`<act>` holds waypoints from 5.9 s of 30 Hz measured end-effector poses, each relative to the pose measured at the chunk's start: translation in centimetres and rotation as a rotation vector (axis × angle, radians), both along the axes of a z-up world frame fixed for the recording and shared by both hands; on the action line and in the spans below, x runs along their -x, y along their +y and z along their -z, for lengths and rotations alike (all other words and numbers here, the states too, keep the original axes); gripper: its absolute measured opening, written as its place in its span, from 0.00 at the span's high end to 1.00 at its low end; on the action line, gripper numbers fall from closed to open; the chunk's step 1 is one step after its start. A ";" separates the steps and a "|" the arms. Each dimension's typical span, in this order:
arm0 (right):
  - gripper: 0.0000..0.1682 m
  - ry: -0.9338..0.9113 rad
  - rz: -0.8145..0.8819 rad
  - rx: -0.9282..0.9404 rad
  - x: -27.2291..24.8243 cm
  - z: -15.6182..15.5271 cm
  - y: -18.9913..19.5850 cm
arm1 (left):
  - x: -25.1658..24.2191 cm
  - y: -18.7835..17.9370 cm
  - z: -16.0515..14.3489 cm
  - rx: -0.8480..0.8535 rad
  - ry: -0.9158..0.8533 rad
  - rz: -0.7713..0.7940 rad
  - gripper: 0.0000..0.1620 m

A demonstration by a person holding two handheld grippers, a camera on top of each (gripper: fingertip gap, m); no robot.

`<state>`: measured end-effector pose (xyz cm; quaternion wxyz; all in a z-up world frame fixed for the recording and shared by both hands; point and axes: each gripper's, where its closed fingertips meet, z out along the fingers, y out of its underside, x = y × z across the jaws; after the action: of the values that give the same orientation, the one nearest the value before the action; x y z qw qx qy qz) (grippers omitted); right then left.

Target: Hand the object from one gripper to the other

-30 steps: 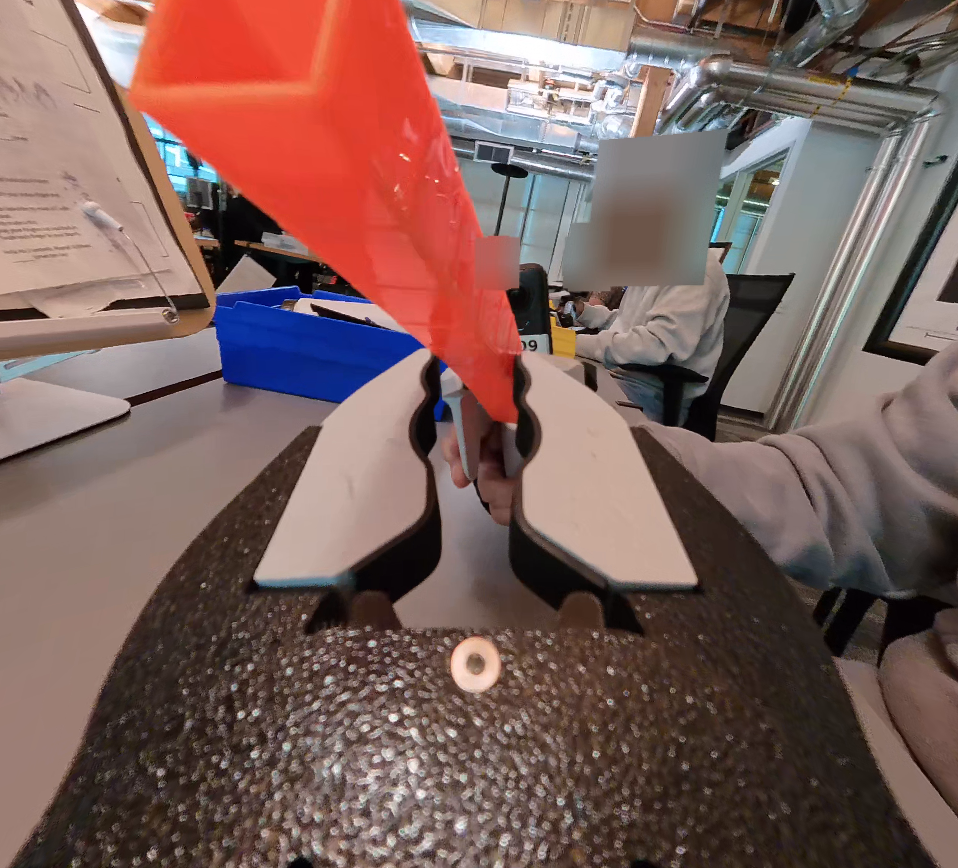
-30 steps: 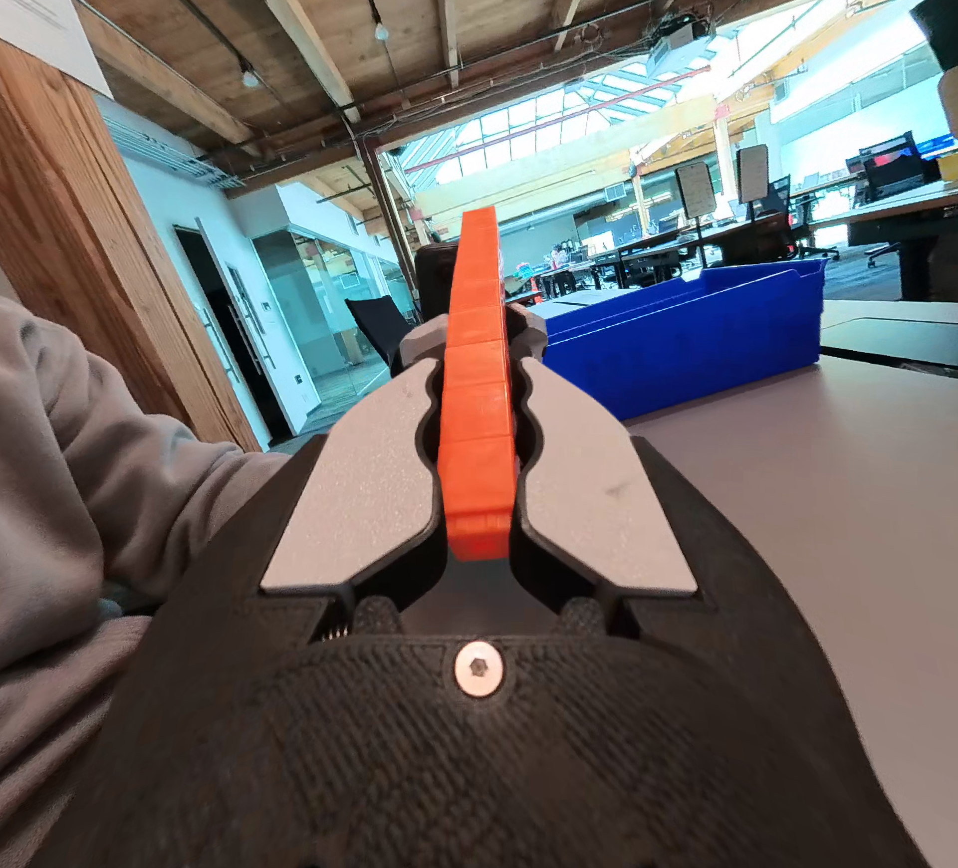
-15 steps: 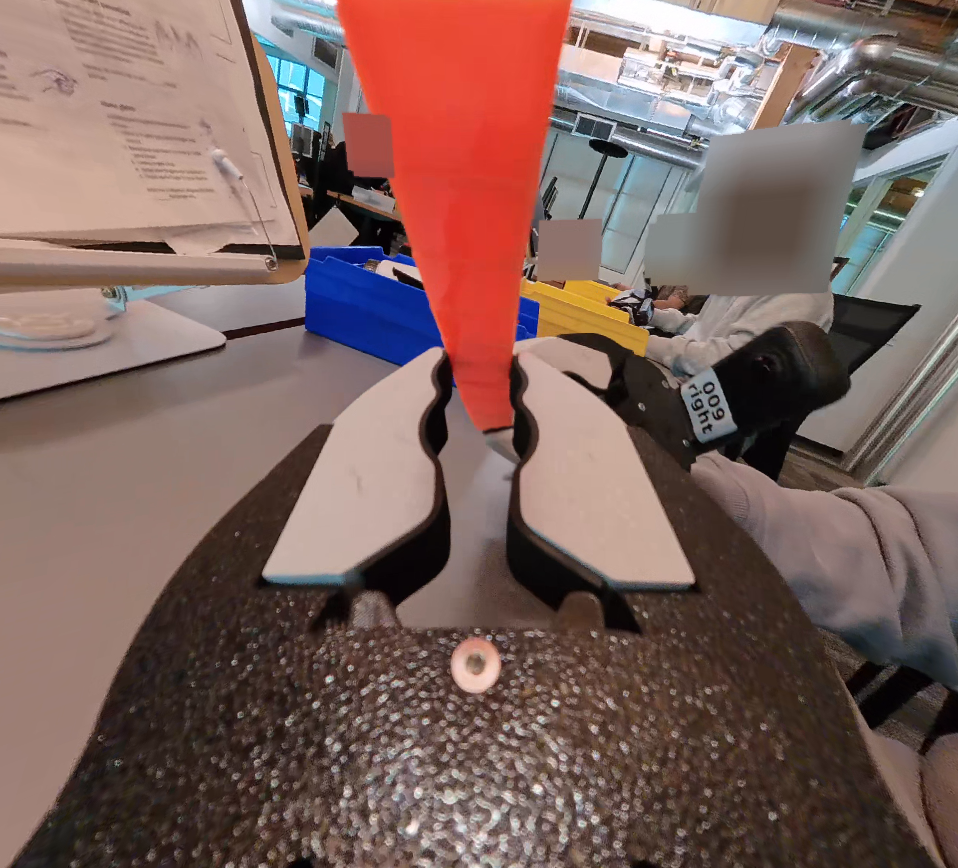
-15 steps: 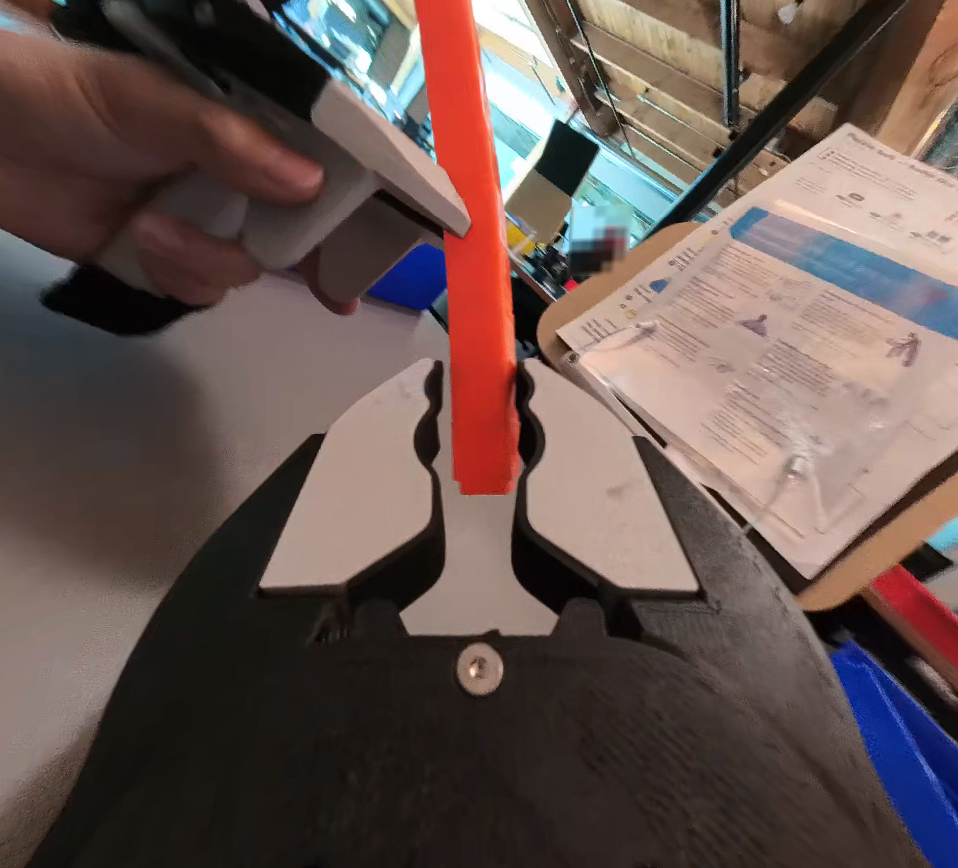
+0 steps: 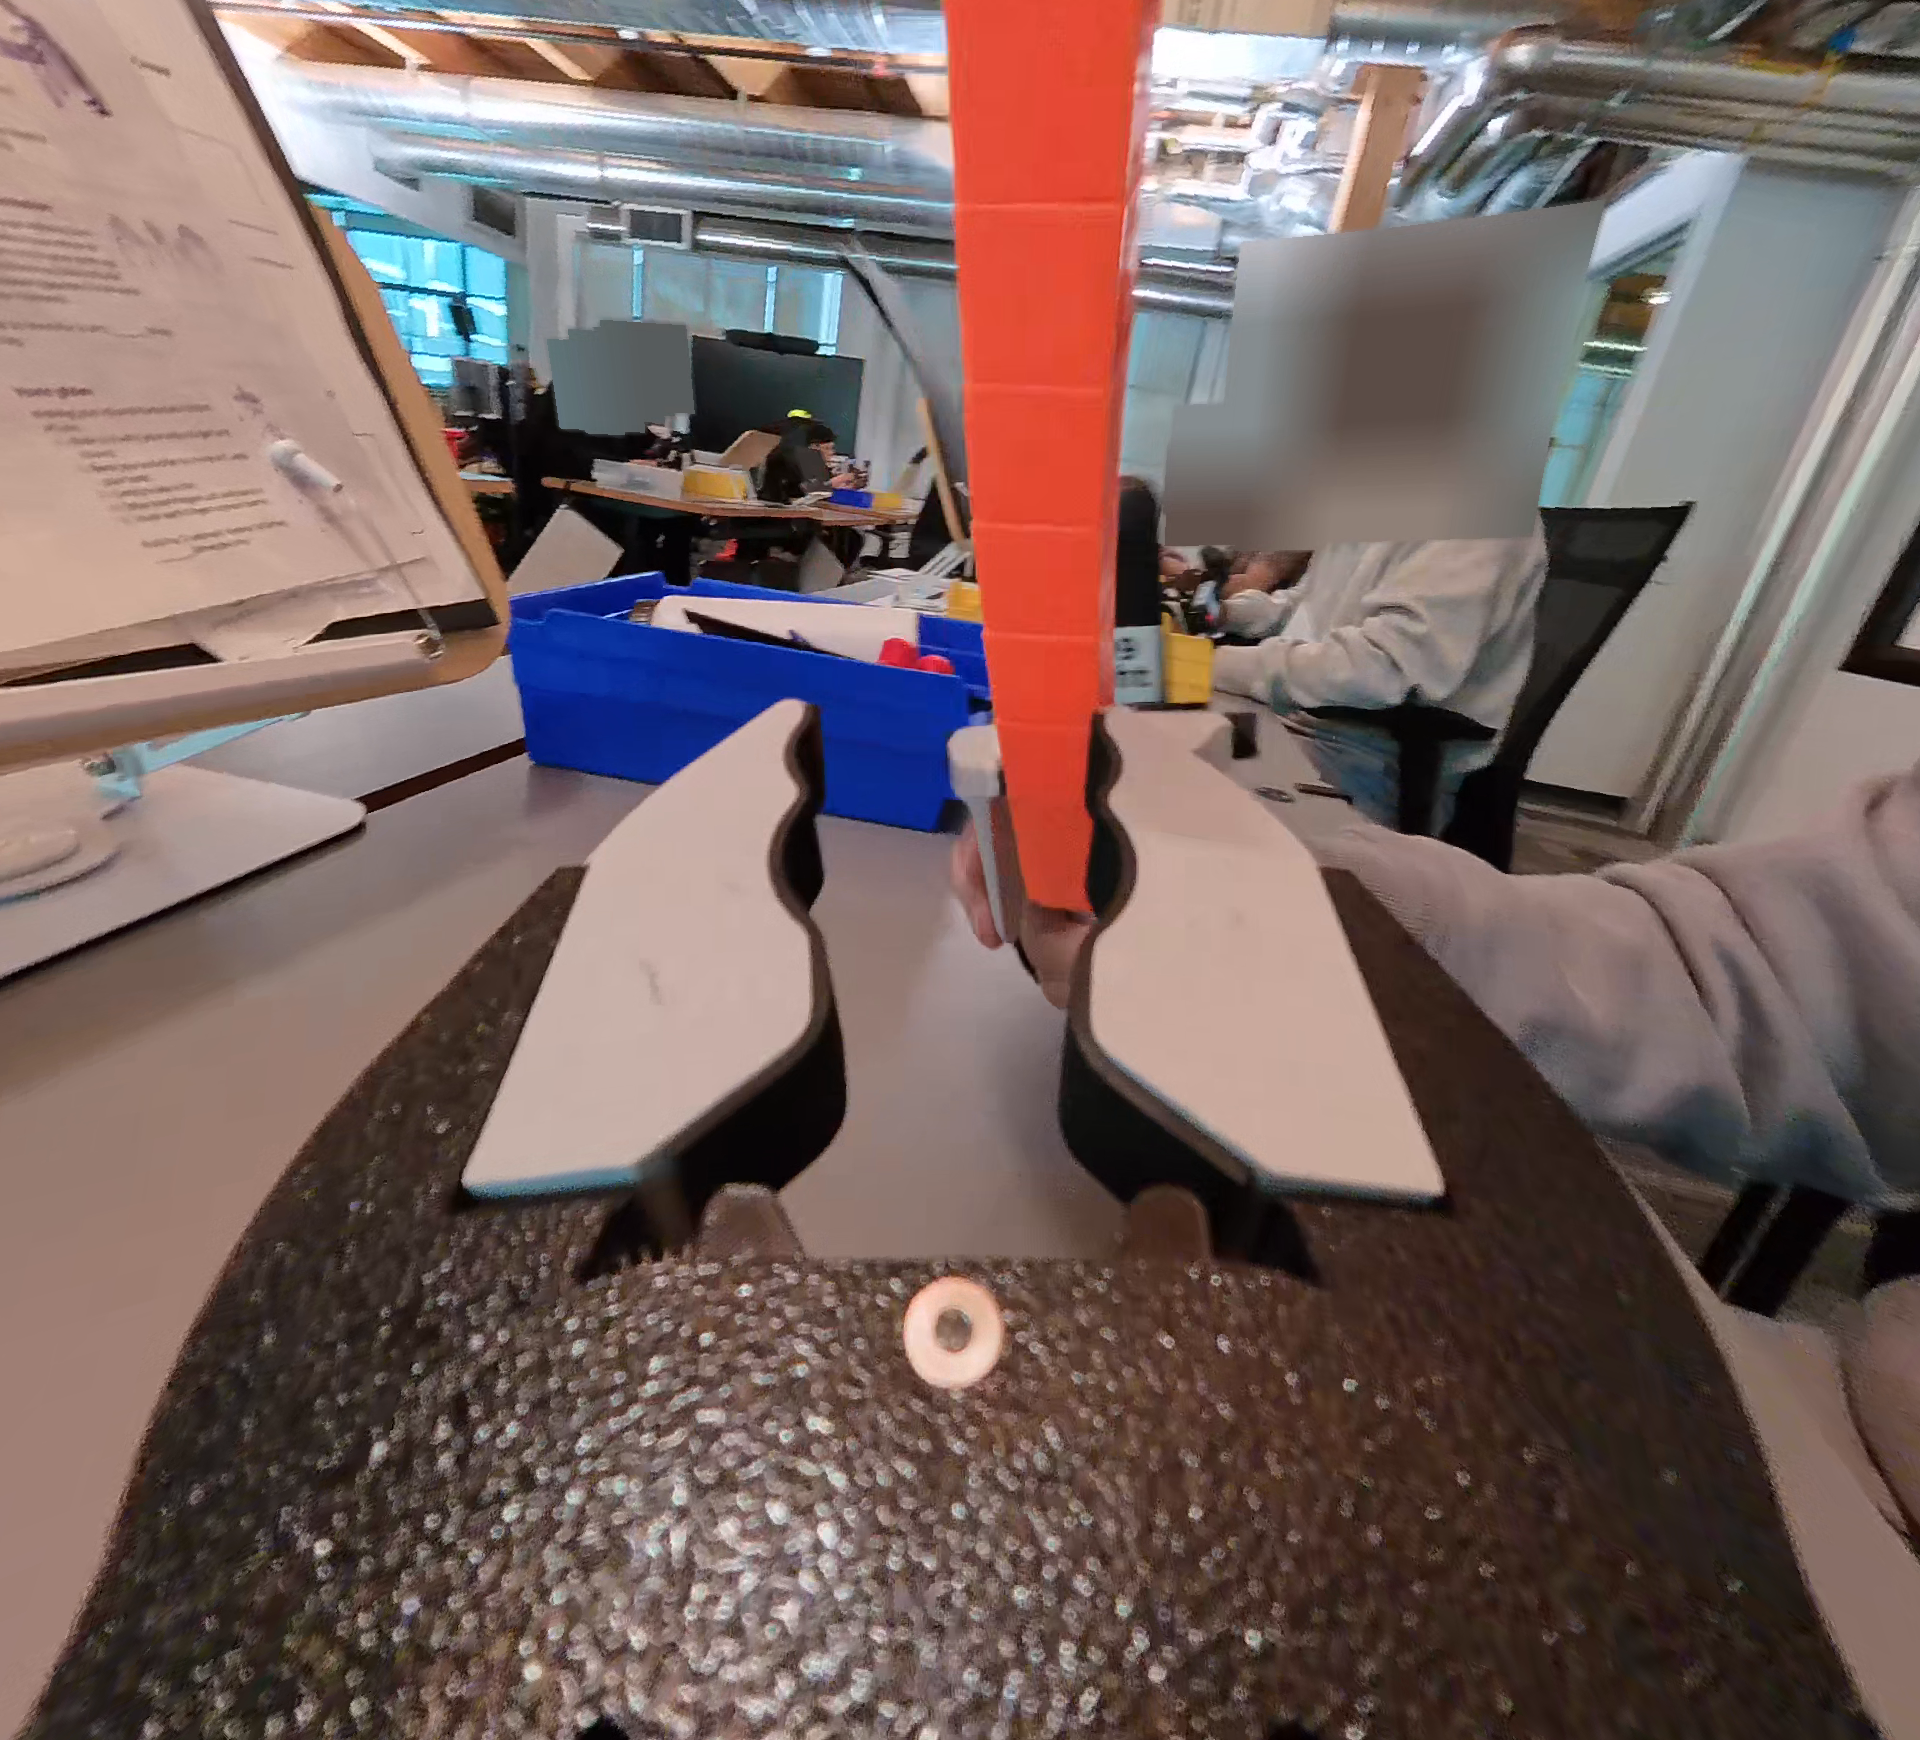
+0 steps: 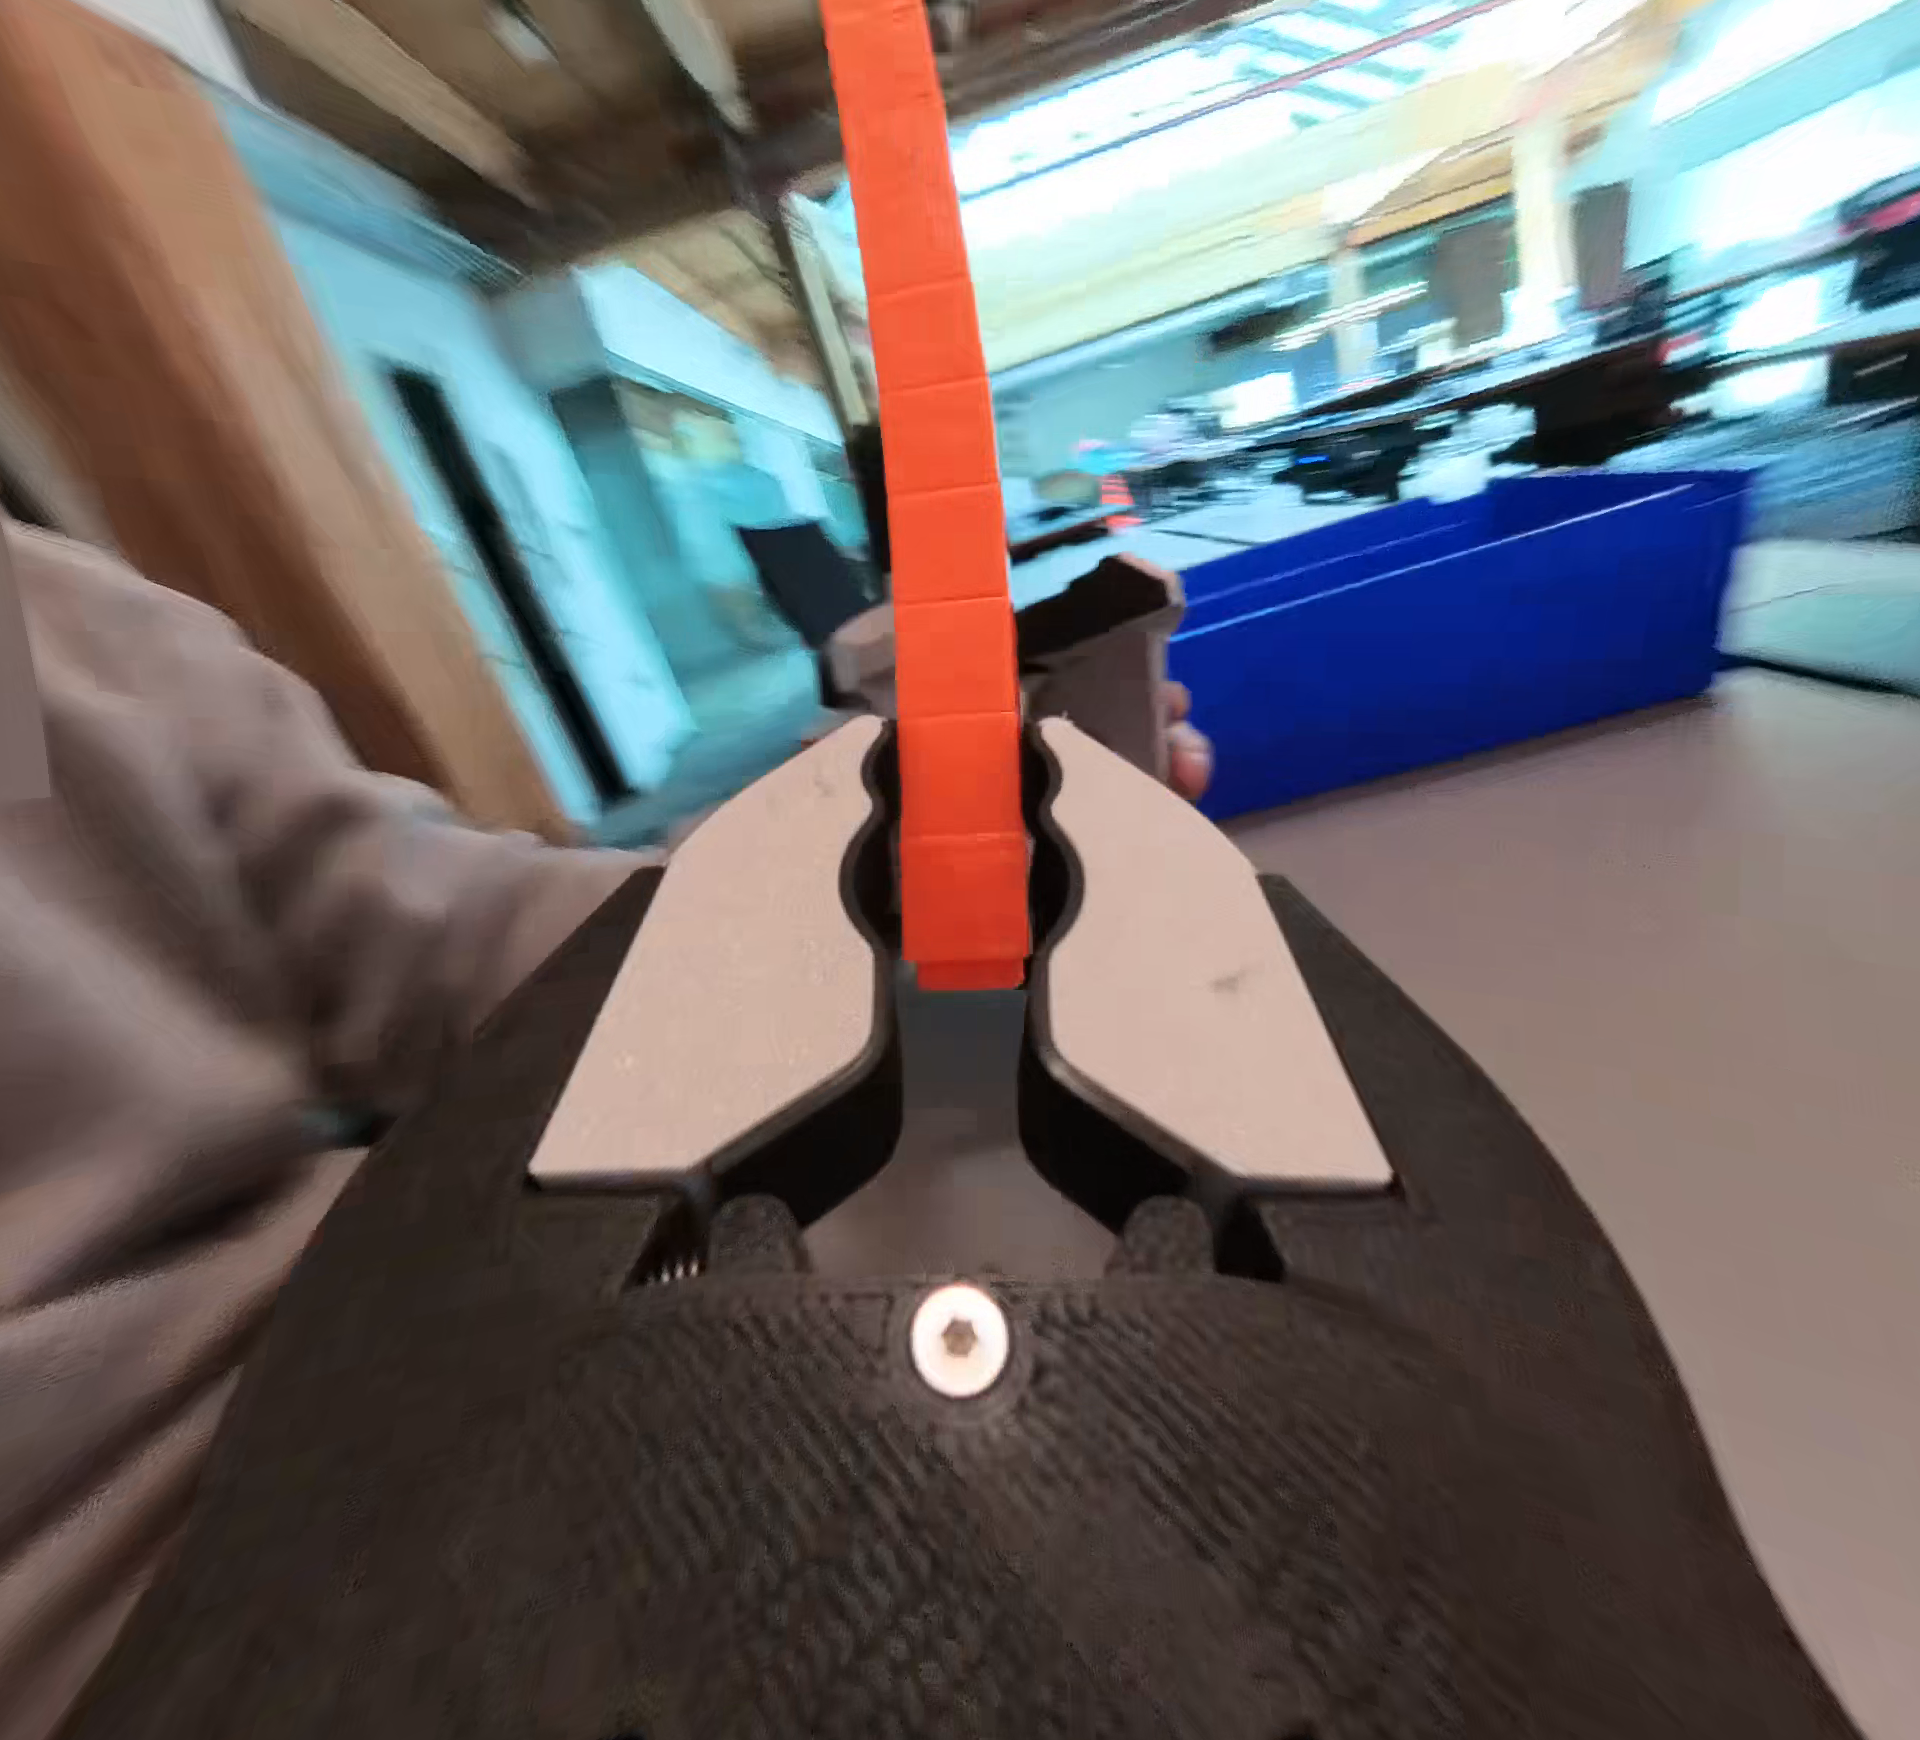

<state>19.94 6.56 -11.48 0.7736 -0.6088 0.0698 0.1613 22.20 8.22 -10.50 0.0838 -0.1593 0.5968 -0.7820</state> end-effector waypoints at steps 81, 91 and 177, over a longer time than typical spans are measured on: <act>0.83 -0.497 0.529 -0.016 -1.2 -2.5 -0.4 | -2.9 -2.6 5.1 -0.754 -0.466 -0.545 0.81; 0.83 0.274 0.215 -0.571 -5.1 -5.1 -7.1 | -1.7 -3.6 3.8 -0.531 -0.483 -0.470 0.67; 0.87 -0.434 0.324 0.399 -2.3 4.3 1.2 | 0.4 0.1 -0.5 -0.041 -0.043 -0.025 0.64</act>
<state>22.24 7.76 -15.78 0.6515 -0.7494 0.0298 -0.1142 21.80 8.30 -10.01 0.1097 -0.1485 0.6087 -0.7716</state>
